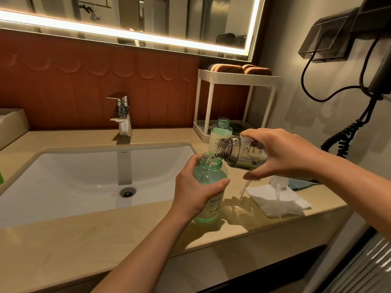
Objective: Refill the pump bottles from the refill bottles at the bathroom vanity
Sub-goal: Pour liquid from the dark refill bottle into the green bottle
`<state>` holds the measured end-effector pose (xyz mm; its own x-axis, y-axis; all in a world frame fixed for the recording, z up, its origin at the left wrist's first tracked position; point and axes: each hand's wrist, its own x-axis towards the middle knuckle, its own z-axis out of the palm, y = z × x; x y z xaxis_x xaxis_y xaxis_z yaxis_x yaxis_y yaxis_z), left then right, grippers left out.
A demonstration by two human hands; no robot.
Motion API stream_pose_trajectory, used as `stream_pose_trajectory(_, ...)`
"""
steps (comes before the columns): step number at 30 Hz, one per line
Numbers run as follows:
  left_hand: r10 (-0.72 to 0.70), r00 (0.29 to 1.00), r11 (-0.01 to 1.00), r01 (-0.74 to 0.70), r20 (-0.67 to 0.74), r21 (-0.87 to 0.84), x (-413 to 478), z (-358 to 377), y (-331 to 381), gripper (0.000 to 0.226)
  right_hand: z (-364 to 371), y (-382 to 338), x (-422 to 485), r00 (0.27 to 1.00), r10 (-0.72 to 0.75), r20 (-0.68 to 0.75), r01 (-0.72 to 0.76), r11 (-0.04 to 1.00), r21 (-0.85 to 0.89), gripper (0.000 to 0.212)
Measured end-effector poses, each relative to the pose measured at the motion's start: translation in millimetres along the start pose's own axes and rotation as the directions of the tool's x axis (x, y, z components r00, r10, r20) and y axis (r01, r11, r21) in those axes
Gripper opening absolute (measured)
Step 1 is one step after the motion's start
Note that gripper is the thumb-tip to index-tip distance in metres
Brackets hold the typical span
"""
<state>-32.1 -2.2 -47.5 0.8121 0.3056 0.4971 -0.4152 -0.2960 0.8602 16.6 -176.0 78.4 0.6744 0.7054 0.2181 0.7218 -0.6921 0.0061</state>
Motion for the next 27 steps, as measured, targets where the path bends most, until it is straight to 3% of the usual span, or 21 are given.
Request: stream_pose_trajectory(27, -0.007, 1.000, 1.000, 0.007, 0.005, 0.000, -0.4, 0.4, 0.4, 0.070, -4.1, -1.6, -1.7, 1.000, 0.005, -0.001, -0.005, 0.999, -0.031, 0.085)
